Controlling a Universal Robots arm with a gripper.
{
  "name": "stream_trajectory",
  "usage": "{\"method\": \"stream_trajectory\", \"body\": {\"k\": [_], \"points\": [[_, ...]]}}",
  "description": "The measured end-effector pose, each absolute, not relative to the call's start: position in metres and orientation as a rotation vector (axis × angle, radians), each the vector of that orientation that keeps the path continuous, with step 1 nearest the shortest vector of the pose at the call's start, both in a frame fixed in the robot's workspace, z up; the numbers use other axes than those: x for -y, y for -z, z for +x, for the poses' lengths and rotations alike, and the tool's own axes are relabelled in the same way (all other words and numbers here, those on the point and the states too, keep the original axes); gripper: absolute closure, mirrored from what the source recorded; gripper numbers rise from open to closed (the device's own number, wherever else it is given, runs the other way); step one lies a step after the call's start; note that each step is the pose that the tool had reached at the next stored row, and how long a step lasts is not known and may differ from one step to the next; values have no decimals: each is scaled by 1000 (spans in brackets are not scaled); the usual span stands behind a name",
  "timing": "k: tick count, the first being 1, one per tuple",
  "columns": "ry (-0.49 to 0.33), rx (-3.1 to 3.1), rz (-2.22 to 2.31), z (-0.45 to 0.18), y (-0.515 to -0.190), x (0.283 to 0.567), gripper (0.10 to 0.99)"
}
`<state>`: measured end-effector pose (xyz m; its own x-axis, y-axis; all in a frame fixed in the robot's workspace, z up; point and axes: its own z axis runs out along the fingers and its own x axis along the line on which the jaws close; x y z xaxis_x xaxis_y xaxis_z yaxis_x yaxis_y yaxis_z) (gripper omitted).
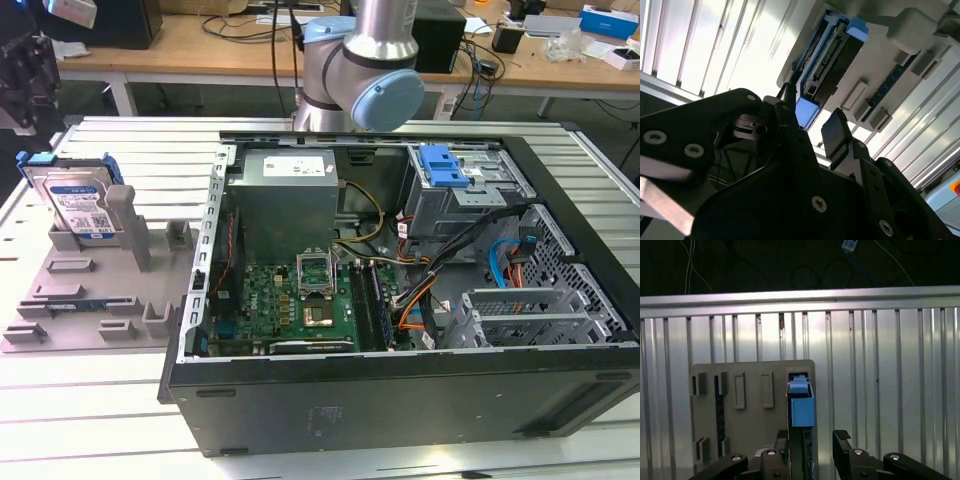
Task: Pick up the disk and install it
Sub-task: 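Pick up the disk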
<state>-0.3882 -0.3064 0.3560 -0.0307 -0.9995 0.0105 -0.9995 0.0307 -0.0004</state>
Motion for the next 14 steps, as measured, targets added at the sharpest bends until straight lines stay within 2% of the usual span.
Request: {"method": "stream_trajectory", "body": {"k": [14], "points": [[-14, 2223, 2209, -396, -346, 310, 604]]}}
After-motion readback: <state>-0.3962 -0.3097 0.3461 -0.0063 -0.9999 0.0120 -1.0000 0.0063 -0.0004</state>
